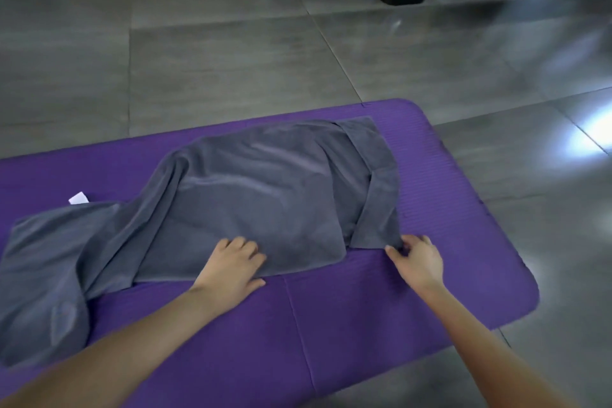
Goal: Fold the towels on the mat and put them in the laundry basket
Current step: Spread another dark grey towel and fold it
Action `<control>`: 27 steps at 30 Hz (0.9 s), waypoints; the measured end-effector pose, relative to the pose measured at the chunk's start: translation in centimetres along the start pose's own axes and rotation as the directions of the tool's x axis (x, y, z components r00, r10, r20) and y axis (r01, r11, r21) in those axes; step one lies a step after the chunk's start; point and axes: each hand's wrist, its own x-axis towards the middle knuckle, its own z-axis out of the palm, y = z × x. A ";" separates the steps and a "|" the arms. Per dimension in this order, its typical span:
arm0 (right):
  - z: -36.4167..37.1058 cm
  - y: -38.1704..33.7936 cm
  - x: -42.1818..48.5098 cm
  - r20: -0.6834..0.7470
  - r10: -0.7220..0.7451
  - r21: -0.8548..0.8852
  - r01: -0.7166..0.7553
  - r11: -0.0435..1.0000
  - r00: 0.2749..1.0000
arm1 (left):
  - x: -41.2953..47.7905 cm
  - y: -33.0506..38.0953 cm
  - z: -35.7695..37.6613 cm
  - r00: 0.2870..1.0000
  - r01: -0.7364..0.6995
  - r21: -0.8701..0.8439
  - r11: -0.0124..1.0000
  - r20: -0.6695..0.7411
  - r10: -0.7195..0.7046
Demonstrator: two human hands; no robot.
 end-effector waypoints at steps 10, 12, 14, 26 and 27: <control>-5.2 -2.5 1.0 -0.208 0.057 0.747 0.121 0.654 0.976 | 1.6 -0.7 -0.4 0.962 0.257 -0.342 0.904 0.004 -0.272; -7.0 -1.9 2.6 -0.227 0.128 0.587 0.031 0.809 0.965 | 2.5 -1.9 -1.7 0.887 0.432 -0.534 0.727 0.108 -0.448; -9.0 -0.7 3.6 -0.163 0.166 0.250 -0.122 0.961 0.973 | 2.9 -3.5 -2.3 0.880 0.460 -0.558 0.691 0.183 -0.438; -0.5 -8.6 -1.5 -0.070 -0.529 -0.624 0.377 0.684 0.846 | -3.9 -8.8 -4.2 0.951 0.103 0.017 0.995 0.290 -0.103; 0.6 -10.2 -2.4 -0.031 -0.595 -0.594 0.464 0.658 0.803 | -5.3 -9.7 -4.7 0.950 0.107 0.041 0.993 0.292 -0.114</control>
